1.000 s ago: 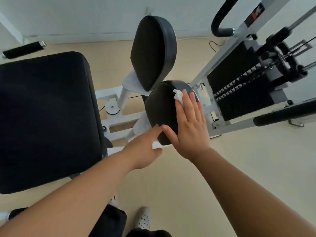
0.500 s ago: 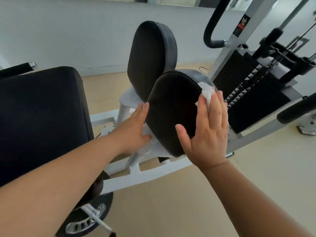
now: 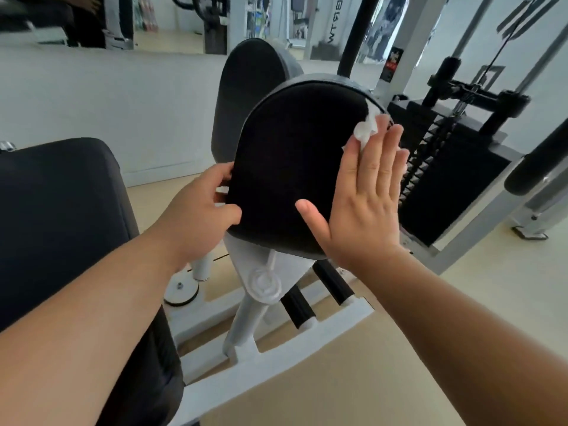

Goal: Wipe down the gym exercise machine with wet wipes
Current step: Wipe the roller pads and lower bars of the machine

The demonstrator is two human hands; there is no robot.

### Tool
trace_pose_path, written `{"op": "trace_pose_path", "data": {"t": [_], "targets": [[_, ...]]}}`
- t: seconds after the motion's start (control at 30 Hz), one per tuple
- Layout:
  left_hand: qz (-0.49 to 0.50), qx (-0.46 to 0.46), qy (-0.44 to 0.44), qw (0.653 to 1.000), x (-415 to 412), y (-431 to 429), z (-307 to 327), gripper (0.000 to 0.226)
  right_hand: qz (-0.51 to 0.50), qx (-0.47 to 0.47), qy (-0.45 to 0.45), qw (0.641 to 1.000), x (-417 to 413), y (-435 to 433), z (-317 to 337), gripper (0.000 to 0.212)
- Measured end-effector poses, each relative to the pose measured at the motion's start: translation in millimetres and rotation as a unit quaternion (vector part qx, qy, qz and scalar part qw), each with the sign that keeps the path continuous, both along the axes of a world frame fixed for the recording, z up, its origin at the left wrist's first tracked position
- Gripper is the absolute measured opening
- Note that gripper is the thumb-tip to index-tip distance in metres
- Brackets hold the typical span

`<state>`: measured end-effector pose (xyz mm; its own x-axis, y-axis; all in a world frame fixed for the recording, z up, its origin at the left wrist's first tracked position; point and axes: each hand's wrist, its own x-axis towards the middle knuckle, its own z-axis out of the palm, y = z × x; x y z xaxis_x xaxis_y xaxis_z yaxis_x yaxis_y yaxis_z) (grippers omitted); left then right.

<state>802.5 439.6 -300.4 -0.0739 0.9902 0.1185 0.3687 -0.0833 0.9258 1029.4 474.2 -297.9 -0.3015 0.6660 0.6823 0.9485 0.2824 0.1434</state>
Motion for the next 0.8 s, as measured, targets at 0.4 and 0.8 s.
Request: {"op": "trace_pose_path", "data": {"t": [0.4, 0.8], "targets": [[-0.172, -0.134, -0.012, 0.976, 5.6, -15.9, 8.6, 0.076, 0.036, -0.131, -0.342, 0.930, -16.9, -29.3, 0.3, 0.099], [-0.385, -0.290, 0.487, 0.729, 29.3, -19.3, 5.8, 0.062, -0.016, -0.221, -0.475, 0.852, -24.1, -40.0, 22.6, 0.101]]}}
